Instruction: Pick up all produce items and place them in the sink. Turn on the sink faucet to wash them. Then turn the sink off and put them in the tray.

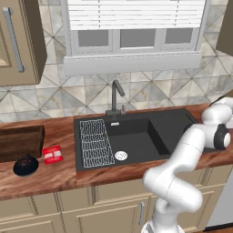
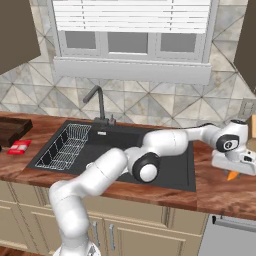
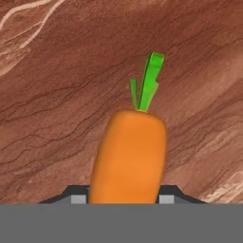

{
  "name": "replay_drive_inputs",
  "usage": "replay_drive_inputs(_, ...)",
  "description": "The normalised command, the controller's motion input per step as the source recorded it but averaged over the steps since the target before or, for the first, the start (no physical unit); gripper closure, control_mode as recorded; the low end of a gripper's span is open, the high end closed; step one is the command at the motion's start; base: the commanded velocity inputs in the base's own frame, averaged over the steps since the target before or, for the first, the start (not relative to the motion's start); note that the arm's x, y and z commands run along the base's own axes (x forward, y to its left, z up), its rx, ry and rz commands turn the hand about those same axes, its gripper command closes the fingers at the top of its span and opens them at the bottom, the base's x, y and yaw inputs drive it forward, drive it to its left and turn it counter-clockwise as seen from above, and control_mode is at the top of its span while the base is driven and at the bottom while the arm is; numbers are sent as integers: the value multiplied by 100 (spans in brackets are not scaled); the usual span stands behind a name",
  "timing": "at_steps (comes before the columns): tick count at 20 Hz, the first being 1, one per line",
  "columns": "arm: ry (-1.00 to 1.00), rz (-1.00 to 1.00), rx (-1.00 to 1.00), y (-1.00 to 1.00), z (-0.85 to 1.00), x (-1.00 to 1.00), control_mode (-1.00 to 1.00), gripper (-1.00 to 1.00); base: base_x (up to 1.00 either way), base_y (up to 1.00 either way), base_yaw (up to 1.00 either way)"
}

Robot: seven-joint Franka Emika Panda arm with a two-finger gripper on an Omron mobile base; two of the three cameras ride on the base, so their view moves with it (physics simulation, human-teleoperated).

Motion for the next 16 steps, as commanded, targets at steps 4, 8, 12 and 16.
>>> replay_drive_inputs(4,0,0,0,44,0,-48,-100,100,0,0,0)
replay_drive_inputs(8,0,0,0,40,0,-57,-100,100,0,0,0)
replay_drive_inputs(12,0,0,0,47,3,-58,-100,100,0,0,0)
replay_drive_inputs(16,0,0,0,60,10,-52,-100,100,0,0,0)
